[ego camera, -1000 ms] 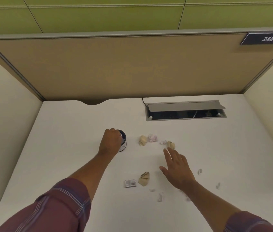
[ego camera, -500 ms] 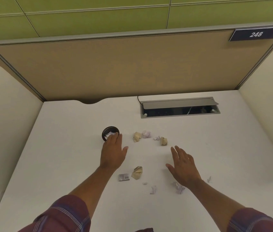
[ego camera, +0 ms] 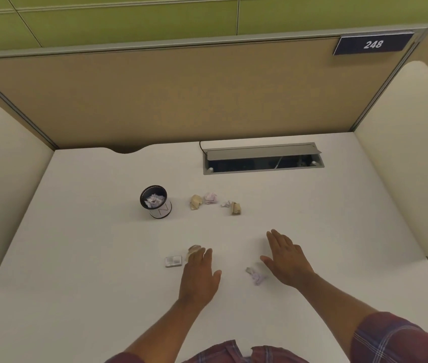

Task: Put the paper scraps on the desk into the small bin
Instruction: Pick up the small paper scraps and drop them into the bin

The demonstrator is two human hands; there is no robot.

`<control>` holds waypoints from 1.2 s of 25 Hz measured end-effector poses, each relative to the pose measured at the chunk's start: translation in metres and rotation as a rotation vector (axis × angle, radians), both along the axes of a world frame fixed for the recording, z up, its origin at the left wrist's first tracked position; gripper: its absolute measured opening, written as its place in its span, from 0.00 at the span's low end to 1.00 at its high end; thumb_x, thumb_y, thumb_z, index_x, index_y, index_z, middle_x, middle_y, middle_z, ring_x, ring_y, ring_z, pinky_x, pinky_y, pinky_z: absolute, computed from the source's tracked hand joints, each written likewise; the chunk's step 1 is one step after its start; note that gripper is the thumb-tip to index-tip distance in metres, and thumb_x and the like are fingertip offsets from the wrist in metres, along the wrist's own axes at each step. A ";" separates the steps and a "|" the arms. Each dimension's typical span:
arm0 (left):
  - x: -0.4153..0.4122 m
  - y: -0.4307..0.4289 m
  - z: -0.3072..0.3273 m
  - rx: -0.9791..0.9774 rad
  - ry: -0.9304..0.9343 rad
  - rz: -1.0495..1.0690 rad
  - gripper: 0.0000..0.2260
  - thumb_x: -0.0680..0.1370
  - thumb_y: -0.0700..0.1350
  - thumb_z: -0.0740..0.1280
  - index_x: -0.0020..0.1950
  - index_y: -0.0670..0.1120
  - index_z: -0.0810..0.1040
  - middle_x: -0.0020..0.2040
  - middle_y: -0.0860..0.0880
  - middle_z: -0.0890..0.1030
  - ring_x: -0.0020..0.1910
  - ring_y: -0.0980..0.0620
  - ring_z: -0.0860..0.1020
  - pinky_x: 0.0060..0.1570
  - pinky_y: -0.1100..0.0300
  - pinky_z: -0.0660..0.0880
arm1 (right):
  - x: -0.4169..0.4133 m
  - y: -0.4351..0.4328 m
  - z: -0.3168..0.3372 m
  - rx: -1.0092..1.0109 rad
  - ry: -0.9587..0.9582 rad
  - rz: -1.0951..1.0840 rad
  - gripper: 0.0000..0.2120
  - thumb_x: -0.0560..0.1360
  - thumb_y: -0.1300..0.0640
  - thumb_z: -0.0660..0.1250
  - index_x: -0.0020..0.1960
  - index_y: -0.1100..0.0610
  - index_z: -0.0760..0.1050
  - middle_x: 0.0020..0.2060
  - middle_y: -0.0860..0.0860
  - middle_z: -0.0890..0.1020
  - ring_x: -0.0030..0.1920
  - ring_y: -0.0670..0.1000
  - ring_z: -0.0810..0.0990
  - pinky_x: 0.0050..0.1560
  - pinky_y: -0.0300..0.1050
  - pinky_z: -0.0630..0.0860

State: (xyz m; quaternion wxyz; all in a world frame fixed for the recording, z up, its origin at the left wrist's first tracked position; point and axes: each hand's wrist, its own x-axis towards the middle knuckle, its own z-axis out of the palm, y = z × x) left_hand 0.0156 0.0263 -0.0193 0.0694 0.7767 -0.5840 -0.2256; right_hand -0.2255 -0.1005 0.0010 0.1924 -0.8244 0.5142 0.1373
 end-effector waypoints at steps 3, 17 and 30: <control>-0.015 0.007 -0.008 0.128 -0.033 0.010 0.32 0.80 0.57 0.64 0.79 0.46 0.57 0.80 0.44 0.59 0.78 0.44 0.58 0.74 0.51 0.64 | -0.013 -0.004 -0.003 0.003 0.013 0.036 0.33 0.81 0.41 0.53 0.79 0.57 0.49 0.79 0.54 0.55 0.77 0.56 0.58 0.71 0.56 0.64; -0.035 0.030 -0.023 0.123 -0.020 0.023 0.22 0.80 0.46 0.66 0.73 0.46 0.67 0.75 0.45 0.66 0.74 0.44 0.64 0.69 0.51 0.70 | -0.002 0.013 -0.026 0.063 0.032 0.286 0.42 0.73 0.31 0.58 0.76 0.57 0.54 0.70 0.57 0.62 0.66 0.59 0.64 0.63 0.53 0.71; -0.030 0.028 -0.039 0.073 -0.002 -0.054 0.11 0.81 0.38 0.60 0.61 0.44 0.78 0.57 0.45 0.72 0.57 0.46 0.73 0.51 0.49 0.79 | 0.029 0.048 -0.018 0.036 0.140 0.481 0.20 0.73 0.72 0.61 0.63 0.60 0.68 0.60 0.60 0.68 0.56 0.61 0.72 0.39 0.53 0.72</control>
